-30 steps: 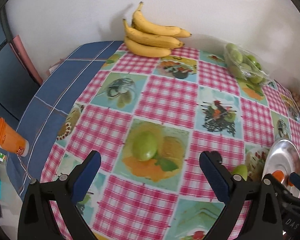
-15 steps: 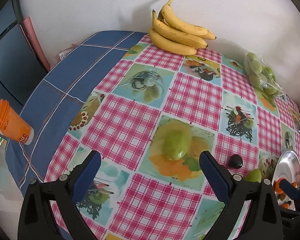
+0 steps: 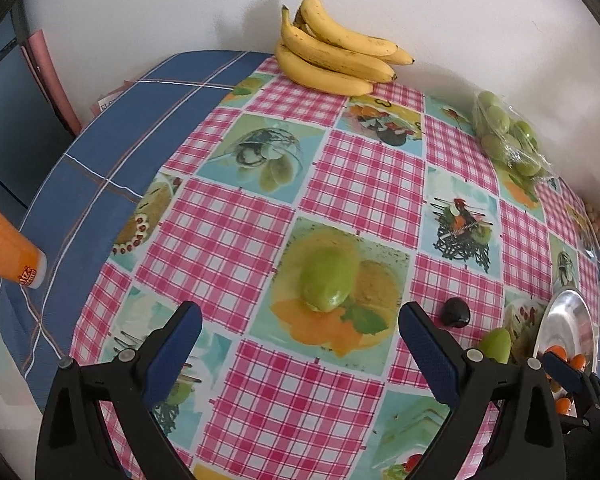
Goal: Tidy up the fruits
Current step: 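Move both open grippers back toward the green mango and plums, then close the left gripper on a green mango while the right gripper grasps a dark plum, then carry the mango in the left gripper and plum in the right over the plate, then open the left gripper to drop the mango while the right gripper releases the plum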
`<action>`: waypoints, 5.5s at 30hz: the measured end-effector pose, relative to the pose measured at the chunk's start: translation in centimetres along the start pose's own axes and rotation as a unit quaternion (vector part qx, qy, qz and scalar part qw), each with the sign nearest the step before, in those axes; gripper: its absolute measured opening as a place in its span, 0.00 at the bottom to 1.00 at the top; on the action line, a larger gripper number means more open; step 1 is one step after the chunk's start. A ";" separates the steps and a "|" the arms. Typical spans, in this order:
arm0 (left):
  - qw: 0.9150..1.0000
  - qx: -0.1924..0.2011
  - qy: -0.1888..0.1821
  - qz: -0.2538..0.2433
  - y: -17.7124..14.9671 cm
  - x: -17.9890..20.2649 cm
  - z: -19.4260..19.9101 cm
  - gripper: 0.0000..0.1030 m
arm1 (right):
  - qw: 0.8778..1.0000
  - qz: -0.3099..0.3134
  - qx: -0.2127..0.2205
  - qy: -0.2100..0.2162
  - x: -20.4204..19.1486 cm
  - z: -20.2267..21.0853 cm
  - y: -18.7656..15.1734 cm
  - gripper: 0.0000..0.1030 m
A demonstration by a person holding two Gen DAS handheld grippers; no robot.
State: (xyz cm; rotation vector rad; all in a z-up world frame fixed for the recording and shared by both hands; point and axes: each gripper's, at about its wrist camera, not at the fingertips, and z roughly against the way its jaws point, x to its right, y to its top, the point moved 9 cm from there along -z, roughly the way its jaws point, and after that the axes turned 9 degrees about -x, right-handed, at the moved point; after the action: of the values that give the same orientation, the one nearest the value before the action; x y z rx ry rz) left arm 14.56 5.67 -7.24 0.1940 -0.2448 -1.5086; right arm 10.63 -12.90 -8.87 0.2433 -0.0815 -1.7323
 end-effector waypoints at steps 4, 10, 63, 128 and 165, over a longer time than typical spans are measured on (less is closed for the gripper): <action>1.000 0.002 -0.008 0.000 0.1 0.4 0.0 0.96 | 1.000 -0.001 0.007 -0.002 0.6 0.2 0.2 1.00; 0.999 0.005 -0.033 0.004 0.3 1.0 -0.2 0.96 | 1.000 -0.005 0.016 0.010 1.1 0.2 0.7 1.00; 0.992 -0.077 -0.103 0.014 2.6 1.0 -7.2 0.62 | 0.998 0.053 -0.003 0.021 -3.9 -5.3 3.3 0.36; 0.967 -0.031 -0.137 -0.215 -6.1 21.5 1.6 0.41 | 0.988 -0.142 0.065 -0.005 17.9 5.1 0.0 0.30; 0.959 -0.055 -0.135 -0.242 -8.4 25.6 -1.1 0.41 | 0.988 -0.151 0.018 -0.024 20.8 2.2 -1.6 0.30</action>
State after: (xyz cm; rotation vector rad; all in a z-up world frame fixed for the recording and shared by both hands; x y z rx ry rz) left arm 7.94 -20.42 -9.67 -0.0488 -0.3470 -2.0333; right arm 5.36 -33.21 -9.49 0.2494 -0.1159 -2.0405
